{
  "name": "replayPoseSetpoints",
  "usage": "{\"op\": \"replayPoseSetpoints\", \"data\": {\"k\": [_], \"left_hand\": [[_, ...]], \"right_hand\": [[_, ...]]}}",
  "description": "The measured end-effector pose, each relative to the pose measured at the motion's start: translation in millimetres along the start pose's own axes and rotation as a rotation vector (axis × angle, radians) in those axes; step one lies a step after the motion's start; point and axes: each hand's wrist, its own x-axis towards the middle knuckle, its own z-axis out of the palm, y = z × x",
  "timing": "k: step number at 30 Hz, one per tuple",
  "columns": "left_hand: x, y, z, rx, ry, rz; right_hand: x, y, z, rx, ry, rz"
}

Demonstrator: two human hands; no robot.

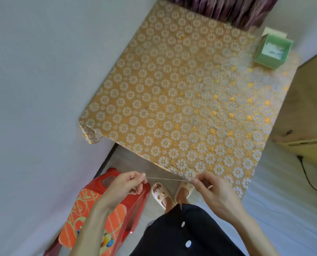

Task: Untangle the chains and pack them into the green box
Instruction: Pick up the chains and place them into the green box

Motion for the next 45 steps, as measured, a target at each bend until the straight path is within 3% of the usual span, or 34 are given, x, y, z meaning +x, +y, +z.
{"op": "replayPoseSetpoints", "data": {"k": [7,16,24,30,35,45], "left_hand": [[-45,9,38,-0.160,0.130,-0.012],[-65,22,112,-0.092,-0.227,-0.044],[-62,46,256,0.034,-0.222,0.028],[-64,43,414,0.096,-0.078,0.063],[-74,42,527,0.097,-0.086,-0.028],[-35,92,605,0.132,-0.050,-0.019]], "right_hand": [[-60,0,-10,0.199,0.037,0.039],[-152,57,-46,0.643,0.298,0.318],[-230,151,-89,1.007,0.592,0.453],[-279,255,-139,1.072,0.656,0.482],[-314,317,-190,1.034,0.698,0.453],[-289,367,-293,0.942,0.634,0.419]]}}
